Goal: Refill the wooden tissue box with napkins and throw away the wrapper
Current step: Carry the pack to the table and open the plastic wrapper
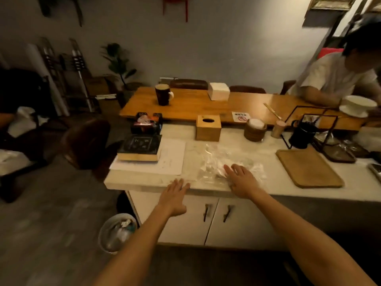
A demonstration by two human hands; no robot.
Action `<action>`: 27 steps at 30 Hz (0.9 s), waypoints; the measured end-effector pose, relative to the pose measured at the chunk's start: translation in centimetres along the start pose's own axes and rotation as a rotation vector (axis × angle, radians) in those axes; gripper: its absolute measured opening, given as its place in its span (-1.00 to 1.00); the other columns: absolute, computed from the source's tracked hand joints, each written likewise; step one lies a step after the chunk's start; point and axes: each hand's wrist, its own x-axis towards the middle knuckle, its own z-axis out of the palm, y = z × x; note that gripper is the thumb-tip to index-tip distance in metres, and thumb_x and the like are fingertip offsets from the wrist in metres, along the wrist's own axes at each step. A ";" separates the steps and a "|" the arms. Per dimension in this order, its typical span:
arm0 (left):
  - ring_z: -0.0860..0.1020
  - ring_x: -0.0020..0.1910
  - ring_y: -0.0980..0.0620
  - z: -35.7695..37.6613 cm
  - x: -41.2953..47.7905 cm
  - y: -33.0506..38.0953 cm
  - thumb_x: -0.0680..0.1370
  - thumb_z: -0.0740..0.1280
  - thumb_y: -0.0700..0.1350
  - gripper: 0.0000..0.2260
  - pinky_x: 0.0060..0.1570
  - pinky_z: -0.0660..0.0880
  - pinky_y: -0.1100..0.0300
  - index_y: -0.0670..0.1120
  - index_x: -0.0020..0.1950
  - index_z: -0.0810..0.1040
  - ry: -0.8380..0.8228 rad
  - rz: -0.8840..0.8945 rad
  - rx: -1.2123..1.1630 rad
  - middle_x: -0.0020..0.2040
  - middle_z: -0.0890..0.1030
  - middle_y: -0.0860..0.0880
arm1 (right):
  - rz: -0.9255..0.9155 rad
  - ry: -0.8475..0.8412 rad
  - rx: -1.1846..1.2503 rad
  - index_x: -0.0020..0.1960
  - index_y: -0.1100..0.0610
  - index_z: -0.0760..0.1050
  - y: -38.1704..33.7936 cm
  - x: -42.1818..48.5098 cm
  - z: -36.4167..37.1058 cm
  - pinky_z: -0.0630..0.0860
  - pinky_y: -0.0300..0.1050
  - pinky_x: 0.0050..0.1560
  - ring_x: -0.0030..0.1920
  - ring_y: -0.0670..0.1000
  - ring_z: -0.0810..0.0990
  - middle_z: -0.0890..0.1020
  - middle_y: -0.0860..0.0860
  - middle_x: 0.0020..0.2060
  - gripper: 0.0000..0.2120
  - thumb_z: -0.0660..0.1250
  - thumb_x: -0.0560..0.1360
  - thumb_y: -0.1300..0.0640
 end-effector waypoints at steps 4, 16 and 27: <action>0.08 0.58 -0.12 -4.8 -0.6 2.1 0.56 0.25 -0.06 -0.35 0.52 0.14 -0.05 0.00 0.60 0.05 -0.250 -0.124 -0.326 0.62 0.05 -0.10 | 0.002 -0.229 -0.008 0.52 -0.07 0.07 -0.1 -0.6 -4.2 0.42 0.18 0.32 0.43 0.17 0.31 0.27 0.06 0.48 -0.43 0.21 0.58 0.01; 0.20 0.52 -0.08 -11.8 9.1 8.5 0.55 0.34 0.09 -0.51 0.50 0.09 -0.07 0.01 0.45 0.37 0.234 0.402 0.025 0.51 0.31 -0.05 | -0.070 -0.163 0.267 0.45 -0.15 0.32 5.6 3.6 -6.0 0.49 0.07 0.23 0.30 0.12 0.52 0.51 0.00 0.38 -0.56 0.06 0.59 -0.01; 0.66 -0.29 0.21 -24.4 16.4 8.4 0.53 0.42 -0.17 -0.87 -0.28 0.53 0.32 0.06 -0.05 0.70 0.109 0.122 -0.631 -0.22 0.72 0.14 | -0.329 -0.153 0.382 0.22 -0.06 0.57 13.9 11.5 -17.5 0.57 -0.25 -0.07 -0.09 -0.24 0.65 0.71 -0.16 0.01 -0.75 0.24 0.60 -0.05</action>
